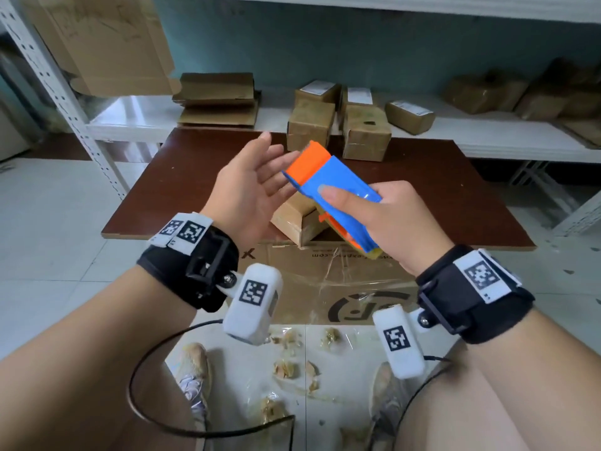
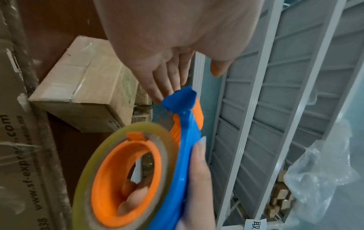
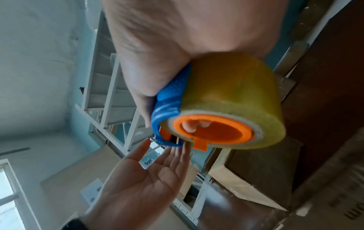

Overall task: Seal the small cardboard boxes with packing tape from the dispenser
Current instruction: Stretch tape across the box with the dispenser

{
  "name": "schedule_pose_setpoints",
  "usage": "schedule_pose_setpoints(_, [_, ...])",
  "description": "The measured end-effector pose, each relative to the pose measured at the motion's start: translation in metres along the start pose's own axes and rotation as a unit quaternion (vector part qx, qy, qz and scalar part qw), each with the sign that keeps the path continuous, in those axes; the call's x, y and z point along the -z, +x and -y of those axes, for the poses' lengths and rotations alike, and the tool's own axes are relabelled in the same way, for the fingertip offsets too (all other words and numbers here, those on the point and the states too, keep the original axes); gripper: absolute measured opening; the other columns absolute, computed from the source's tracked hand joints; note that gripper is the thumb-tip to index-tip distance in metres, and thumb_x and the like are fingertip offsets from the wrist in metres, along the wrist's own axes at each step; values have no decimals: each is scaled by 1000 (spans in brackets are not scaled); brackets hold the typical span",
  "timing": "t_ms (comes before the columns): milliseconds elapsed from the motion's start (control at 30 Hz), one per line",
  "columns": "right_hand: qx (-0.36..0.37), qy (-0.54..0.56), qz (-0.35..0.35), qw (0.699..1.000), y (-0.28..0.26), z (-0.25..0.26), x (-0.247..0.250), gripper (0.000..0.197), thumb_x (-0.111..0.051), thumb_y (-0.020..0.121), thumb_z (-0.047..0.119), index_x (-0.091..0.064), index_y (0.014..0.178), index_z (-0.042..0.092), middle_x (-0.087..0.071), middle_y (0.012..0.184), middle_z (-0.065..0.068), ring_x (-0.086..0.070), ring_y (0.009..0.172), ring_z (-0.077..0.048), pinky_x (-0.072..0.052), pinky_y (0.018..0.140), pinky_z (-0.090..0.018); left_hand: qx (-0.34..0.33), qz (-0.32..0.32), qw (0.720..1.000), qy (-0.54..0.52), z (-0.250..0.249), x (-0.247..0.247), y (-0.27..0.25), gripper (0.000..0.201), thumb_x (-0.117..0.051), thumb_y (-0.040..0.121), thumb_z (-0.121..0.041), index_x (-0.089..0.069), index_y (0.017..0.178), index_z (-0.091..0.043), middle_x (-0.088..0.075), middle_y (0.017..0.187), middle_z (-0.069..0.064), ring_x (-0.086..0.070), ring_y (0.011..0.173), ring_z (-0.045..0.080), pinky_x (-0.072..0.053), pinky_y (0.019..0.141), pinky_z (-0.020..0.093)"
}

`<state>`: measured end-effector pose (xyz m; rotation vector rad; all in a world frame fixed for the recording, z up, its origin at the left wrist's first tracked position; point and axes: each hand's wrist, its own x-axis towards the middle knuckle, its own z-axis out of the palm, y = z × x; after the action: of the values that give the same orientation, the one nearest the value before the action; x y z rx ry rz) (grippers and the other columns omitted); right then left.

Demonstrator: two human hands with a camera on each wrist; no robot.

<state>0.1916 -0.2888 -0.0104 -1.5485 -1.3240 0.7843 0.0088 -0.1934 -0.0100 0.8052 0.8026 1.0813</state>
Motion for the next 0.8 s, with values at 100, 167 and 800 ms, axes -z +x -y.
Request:
schedule_pose_setpoints(100, [15, -73, -3, 997, -5, 2, 4, 89, -78, 78, 71, -34, 65, -6, -31, 60, -23, -31, 52, -25, -24, 55, -36, 48, 46, 997, 26, 4, 0, -1, 19, -61, 106, -27, -68, 101, -11, -68, 87, 5, -67, 78, 17, -62, 70, 27])
schedule_pose_setpoints(167, [27, -100, 0, 995, -8, 2, 6, 89, -77, 79, 71, -32, 64, -4, -28, 60, -16, -28, 53, -25, -21, 54, -36, 87, 60, 994, 22, 5, 0, -3, 19, -61, 106, -24, -71, 94, -13, -63, 85, 5, -64, 79, 17, -63, 73, 27])
schedule_pose_setpoints(800, [78, -148, 70, 983, -9, -14, 15, 77, -80, 81, 67, -41, 56, 5, -33, 53, 0, -32, 49, -17, -25, 53, -35, 256, 49, 963, 69, 8, 13, 9, 42, -52, 111, -14, -55, 148, 6, -61, 147, 24, -67, 118, 30, -63, 84, 37])
